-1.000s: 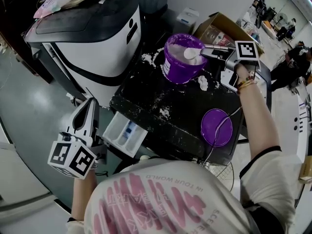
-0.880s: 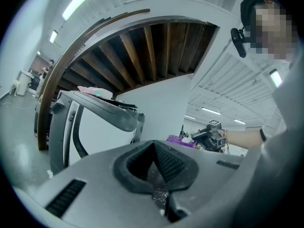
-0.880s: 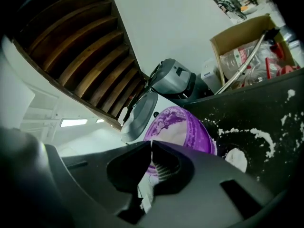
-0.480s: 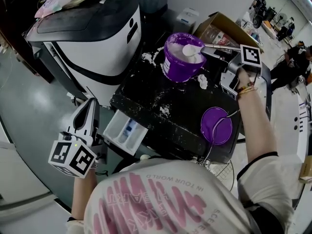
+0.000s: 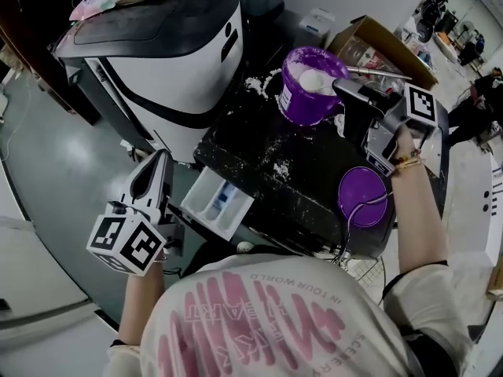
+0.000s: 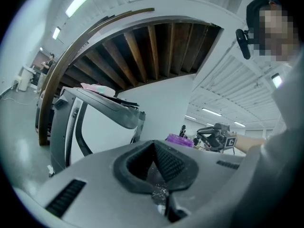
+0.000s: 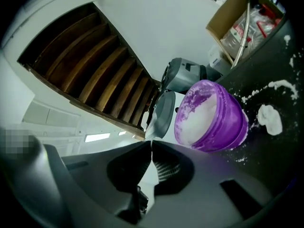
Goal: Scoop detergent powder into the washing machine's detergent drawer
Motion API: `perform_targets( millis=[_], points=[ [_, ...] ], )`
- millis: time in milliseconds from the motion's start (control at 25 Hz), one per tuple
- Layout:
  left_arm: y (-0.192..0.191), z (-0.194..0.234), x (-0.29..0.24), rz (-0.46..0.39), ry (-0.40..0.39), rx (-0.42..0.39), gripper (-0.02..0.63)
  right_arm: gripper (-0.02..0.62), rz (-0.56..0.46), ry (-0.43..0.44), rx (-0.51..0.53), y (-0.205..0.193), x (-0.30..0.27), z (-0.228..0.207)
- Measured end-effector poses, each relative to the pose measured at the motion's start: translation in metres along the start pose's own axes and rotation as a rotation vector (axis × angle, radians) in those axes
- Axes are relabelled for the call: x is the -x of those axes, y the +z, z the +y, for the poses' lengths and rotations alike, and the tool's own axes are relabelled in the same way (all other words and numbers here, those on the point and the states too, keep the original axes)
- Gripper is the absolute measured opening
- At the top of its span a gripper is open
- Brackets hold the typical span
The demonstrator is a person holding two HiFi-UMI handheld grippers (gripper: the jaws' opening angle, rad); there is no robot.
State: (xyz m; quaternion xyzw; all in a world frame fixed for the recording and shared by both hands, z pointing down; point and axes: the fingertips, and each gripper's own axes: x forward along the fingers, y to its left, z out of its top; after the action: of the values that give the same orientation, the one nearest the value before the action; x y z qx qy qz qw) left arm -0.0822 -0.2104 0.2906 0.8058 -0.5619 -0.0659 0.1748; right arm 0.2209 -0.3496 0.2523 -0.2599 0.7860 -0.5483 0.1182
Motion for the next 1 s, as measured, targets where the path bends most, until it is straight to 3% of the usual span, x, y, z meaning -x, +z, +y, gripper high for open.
perform_targets(
  millis=[200, 1000],
  points=[
    [0.009, 0.002, -0.001, -0.003, -0.041, -0.002, 0.002, 0.003, -0.012, 0.025, -0.015, -0.024, -0.004, 0.013],
    [0.032, 0.046, 0.002, 0.078, -0.247, 0.004, 0.002, 0.003, -0.109, -0.021, -0.088, -0.125, -0.035, 0.043]
  ],
)
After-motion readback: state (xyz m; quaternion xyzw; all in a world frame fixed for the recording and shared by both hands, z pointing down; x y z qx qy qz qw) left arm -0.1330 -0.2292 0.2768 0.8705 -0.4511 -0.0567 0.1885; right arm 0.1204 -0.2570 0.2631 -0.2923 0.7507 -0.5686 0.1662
